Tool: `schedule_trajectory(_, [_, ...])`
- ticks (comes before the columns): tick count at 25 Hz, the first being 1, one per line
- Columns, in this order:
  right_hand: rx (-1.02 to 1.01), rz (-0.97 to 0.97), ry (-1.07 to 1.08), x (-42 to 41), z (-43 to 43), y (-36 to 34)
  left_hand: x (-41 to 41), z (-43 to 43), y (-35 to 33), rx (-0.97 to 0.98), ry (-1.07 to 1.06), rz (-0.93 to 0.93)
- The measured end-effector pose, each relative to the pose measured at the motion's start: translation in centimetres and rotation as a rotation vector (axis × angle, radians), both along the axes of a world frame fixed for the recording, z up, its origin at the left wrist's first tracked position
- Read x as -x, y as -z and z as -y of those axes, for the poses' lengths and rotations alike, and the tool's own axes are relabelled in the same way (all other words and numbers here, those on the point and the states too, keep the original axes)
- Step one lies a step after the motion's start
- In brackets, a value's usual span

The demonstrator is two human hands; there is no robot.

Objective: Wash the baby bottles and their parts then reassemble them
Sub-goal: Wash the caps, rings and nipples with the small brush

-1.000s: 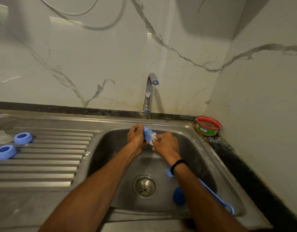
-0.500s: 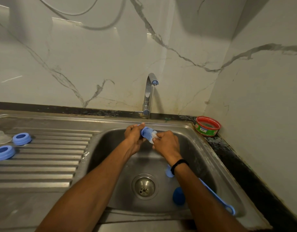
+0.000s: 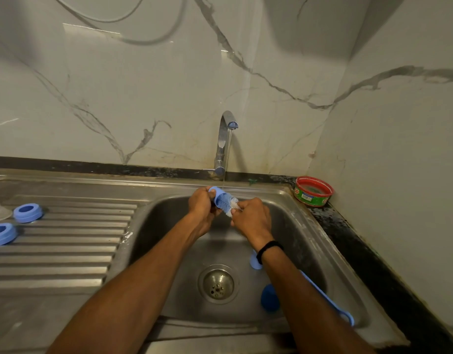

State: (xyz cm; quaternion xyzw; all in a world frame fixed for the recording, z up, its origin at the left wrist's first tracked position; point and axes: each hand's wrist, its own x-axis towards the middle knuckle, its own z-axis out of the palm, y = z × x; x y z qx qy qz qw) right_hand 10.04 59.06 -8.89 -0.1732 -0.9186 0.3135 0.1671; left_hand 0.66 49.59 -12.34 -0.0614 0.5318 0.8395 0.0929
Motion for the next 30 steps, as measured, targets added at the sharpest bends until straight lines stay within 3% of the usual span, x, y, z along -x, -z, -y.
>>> schedule_trajectory(4, [0.032, 0.004, 0.017, 0.0, -0.4, 0.1, -0.6, -0.7, -0.4, -0.017, 0.116, -0.014])
schedule_trajectory(7, [0.037, 0.022, -0.035, 0.2, -0.3, 0.3, 0.1, -0.2, 0.3, 0.015, -0.042, 0.000])
schedule_trajectory(16, [0.021, 0.031, 0.005, 0.2, -0.3, 0.2, 0.0, 0.2, -0.2, -0.014, 0.115, 0.071])
schedule_trajectory(19, [0.041, 0.054, -0.052, 0.3, -0.1, 0.5, 0.1, 0.2, 0.0, -0.012, 0.029, 0.125])
schedule_trajectory(30, [0.016, 0.084, -0.013, 0.5, 0.0, 0.8, -0.2, -0.2, -0.2, 0.050, 0.048, 0.119])
